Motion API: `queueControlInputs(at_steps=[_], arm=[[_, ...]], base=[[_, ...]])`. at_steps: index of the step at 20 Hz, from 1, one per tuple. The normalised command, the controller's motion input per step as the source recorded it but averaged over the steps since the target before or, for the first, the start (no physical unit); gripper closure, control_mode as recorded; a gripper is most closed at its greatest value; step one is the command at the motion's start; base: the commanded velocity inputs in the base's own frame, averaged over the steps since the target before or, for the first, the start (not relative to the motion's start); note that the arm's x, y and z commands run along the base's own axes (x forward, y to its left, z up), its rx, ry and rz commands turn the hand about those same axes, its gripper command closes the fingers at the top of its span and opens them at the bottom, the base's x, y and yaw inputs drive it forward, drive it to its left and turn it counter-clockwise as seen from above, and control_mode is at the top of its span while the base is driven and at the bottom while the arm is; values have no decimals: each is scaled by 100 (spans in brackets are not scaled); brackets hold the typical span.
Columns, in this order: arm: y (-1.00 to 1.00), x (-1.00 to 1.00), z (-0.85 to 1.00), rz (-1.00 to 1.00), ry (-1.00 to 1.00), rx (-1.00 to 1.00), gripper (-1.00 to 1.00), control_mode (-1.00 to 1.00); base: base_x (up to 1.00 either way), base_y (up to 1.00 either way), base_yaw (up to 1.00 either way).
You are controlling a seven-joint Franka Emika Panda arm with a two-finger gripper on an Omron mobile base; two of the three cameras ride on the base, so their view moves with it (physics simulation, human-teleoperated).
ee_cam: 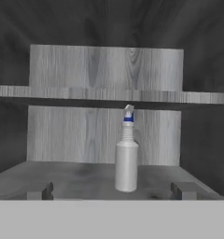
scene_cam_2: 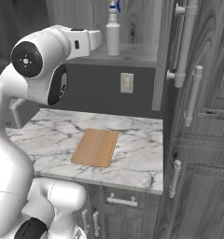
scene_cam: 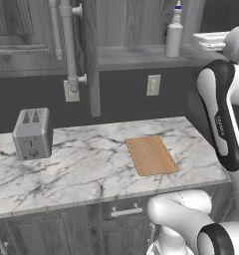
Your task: Grab the spray bottle from the cabinet, then place it next to the cutting board for sanitizing. Then grab the dish brush from the countertop next to the sink and place it next to the cutting board.
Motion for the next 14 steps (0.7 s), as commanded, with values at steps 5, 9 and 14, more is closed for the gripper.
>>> queueControlInputs(at_steps=[5, 9, 14], arm=[[-4, 35, 0, 0, 0, 0, -100, -100], [-9, 36, 0, 0, 0, 0, -100, -100], [-18, 39, 5, 0, 0, 0, -100, -100]], base=[[0, 0, 0], [0, 0, 0], [0, 0, 0]])
